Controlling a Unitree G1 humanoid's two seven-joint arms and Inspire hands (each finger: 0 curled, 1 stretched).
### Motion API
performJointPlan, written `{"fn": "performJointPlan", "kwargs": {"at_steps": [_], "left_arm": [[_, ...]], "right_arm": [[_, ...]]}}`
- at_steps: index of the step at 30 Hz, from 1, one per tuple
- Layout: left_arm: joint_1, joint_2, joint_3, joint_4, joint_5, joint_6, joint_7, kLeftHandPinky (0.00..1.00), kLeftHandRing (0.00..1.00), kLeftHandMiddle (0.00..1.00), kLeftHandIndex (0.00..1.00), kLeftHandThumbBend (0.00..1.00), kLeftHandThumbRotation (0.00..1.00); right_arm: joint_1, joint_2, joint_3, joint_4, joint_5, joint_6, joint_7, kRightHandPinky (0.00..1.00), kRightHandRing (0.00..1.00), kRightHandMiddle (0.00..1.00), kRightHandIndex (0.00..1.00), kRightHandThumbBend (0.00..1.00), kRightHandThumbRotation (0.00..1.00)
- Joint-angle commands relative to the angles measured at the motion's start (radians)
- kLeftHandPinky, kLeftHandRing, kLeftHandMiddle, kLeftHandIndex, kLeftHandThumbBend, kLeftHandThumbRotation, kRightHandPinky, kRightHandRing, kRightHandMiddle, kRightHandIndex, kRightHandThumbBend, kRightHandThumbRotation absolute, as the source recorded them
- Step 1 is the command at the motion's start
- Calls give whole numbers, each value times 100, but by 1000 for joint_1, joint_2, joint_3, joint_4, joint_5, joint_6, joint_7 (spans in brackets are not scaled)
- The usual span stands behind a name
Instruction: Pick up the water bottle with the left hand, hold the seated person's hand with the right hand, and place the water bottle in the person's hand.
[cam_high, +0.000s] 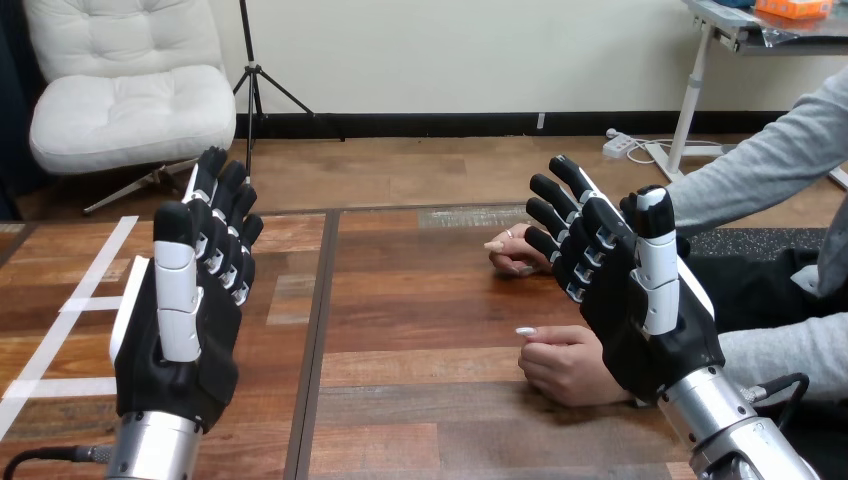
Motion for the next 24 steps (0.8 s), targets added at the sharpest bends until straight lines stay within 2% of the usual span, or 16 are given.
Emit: {"fn": "performJointPlan", "kwargs": {"at_steps": [1,9,18,24], "left_arm": [[-41,7,-8,-14,5,-29,-13,100,100,100,100,82,96],[-72,23,10,-5,15,-29,-4,100,100,100,100,83,95],[-147,58,52,26,39,-39,17,100,100,100,100,86,94],[-211,83,85,83,34,-54,15,100,100,100,100,89,90]], "right_arm": [[-29,1,-18,-47,7,-11,-7,100,100,99,100,87,100],[-32,0,-18,-44,12,-9,-5,100,100,99,100,88,100],[-36,-1,-18,-40,12,-8,-4,100,100,99,100,88,100],[-39,1,-15,-37,9,-10,-5,100,100,98,100,88,100]]}}
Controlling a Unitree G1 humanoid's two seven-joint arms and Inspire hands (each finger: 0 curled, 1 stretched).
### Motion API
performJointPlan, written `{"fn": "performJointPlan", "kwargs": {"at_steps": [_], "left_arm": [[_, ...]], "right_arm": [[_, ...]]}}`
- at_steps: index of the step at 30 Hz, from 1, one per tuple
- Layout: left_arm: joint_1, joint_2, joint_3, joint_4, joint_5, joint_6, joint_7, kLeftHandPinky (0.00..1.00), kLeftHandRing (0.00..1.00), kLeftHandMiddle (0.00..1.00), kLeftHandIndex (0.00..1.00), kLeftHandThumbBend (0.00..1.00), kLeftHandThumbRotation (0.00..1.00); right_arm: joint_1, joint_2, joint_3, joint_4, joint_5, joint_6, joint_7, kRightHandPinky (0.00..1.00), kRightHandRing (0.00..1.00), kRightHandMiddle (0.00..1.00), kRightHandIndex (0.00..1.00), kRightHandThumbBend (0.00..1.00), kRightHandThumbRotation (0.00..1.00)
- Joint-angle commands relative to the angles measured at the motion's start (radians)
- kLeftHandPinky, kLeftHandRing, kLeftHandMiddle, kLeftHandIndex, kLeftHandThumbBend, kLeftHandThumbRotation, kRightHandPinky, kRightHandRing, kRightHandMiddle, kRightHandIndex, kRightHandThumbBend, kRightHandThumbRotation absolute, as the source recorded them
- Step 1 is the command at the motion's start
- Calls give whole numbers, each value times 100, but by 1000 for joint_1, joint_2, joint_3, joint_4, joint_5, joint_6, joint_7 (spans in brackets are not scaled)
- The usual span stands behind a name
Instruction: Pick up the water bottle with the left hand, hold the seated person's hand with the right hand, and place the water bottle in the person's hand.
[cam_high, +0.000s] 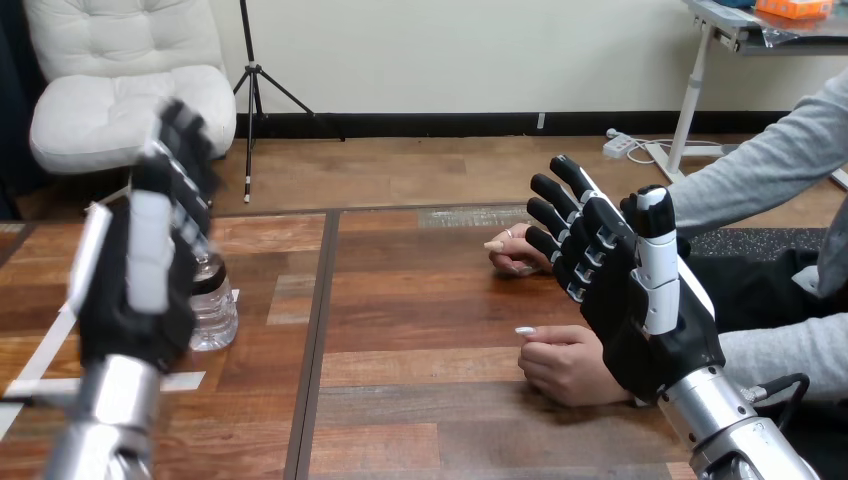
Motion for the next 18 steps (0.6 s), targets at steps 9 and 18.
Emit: {"fn": "performJointPlan", "kwargs": {"at_steps": [9,18], "left_arm": [[-276,102,94,178,23,-83,23,100,100,100,99,94,86],[-352,122,106,248,38,-118,32,100,100,100,97,91,89]], "right_arm": [[-42,-3,-14,-35,10,-16,10,100,100,99,100,88,100],[-41,-1,-16,-42,13,-12,8,100,100,99,100,88,100]]}}
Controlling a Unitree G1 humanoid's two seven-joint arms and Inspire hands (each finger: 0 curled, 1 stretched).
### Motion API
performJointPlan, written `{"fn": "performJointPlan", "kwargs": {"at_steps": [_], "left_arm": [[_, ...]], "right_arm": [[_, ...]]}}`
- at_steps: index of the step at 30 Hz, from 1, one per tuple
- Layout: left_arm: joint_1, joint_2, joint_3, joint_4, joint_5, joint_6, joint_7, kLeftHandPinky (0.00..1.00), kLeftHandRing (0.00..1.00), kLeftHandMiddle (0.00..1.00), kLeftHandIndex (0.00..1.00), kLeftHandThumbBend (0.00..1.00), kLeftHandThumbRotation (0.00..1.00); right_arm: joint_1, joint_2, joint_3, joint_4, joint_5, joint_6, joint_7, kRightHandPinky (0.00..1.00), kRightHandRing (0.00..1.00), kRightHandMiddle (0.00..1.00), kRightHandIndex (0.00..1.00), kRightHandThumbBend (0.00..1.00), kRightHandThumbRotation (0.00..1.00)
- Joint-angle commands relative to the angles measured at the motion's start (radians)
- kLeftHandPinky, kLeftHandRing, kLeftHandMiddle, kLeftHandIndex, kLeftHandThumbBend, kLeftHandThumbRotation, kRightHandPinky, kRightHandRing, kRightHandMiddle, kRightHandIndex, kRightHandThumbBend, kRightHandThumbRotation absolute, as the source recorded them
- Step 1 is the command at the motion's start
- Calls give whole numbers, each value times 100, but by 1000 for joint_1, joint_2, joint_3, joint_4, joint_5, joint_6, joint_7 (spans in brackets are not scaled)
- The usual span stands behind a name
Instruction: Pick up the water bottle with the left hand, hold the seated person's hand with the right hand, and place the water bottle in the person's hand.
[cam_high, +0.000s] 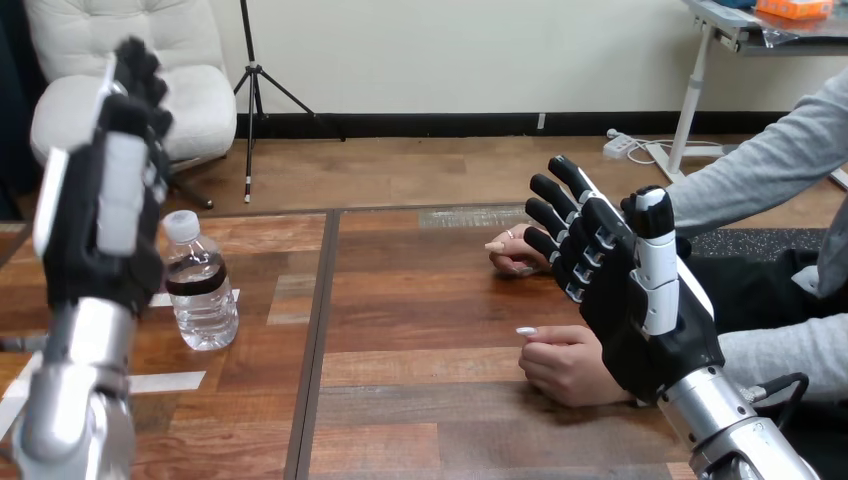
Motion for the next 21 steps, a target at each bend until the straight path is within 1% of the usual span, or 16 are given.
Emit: {"fn": "performJointPlan", "kwargs": {"at_steps": [1,6,9,16,21], "left_arm": [[-116,32,14,45,16,-39,13,100,100,100,97,90,89],[-149,39,17,75,30,-50,21,100,100,100,97,89,91],[-172,44,19,105,39,-66,26,100,100,100,98,86,93],[-233,58,22,204,63,-95,36,100,100,100,99,84,96],[-272,63,22,286,70,-124,35,100,100,100,100,79,98]], "right_arm": [[-41,-1,-17,-44,13,-10,1,100,100,99,100,88,100],[-41,-1,-18,-46,14,-7,-1,100,100,99,100,88,100],[-41,-1,-18,-47,14,-6,-2,100,100,99,100,88,100],[-41,-2,-16,-51,12,-2,-5,100,100,98,100,88,100],[-42,-2,-16,-48,13,-2,-3,100,100,98,100,88,100]]}}
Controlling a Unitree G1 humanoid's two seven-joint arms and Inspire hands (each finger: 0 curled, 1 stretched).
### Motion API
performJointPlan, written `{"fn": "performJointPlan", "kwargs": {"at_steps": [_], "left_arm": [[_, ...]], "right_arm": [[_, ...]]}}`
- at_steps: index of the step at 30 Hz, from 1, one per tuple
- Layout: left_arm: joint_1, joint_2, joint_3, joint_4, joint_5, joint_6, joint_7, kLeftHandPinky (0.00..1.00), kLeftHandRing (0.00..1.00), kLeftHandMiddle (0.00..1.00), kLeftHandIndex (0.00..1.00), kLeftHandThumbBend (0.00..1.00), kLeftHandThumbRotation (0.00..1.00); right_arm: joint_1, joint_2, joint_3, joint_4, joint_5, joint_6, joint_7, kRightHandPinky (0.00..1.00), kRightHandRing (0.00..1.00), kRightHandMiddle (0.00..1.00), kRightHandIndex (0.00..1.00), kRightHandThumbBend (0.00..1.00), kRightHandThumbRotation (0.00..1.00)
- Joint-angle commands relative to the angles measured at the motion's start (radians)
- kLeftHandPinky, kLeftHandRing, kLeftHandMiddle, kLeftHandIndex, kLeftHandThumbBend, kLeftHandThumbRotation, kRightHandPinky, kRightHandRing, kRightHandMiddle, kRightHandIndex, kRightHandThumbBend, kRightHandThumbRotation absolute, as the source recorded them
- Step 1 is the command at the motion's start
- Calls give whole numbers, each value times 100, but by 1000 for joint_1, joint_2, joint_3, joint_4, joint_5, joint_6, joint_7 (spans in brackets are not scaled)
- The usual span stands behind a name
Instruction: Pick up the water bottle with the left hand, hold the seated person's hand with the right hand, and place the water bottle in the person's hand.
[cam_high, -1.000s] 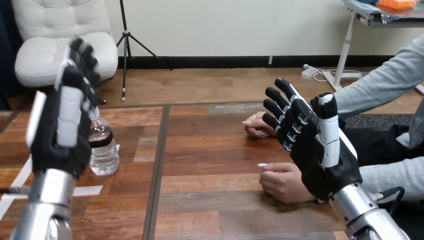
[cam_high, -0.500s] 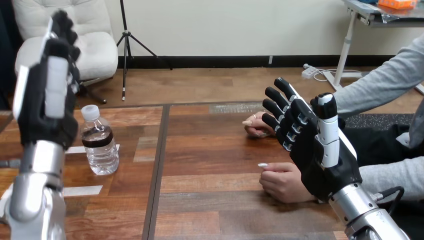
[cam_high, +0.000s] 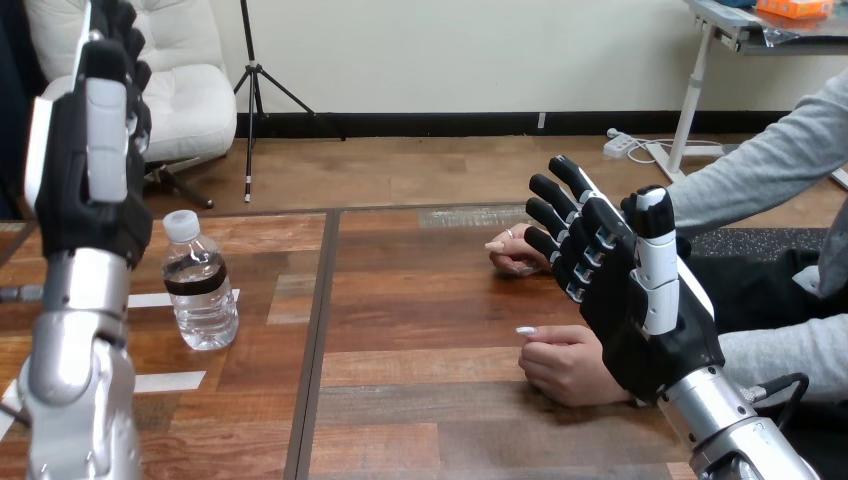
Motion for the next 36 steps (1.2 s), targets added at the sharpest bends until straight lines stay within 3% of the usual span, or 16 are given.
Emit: {"fn": "performJointPlan", "kwargs": {"at_steps": [1,7,16,36], "left_arm": [[-108,31,3,114,19,-41,2,100,100,100,100,78,99],[-154,41,-2,220,40,-68,17,100,100,100,100,74,99],[-218,55,-9,359,68,-87,31,100,100,100,100,79,99],[-354,95,-26,633,142,-133,65,100,100,100,100,68,100]], "right_arm": [[-43,-3,-15,-47,12,-4,-1,100,100,98,100,88,100],[-44,-4,-14,-45,9,-5,0,100,100,98,100,87,100],[-46,-5,-15,-45,8,-5,-2,100,100,98,99,89,100],[-49,-9,-16,-43,11,-3,5,100,100,97,99,89,100]]}}
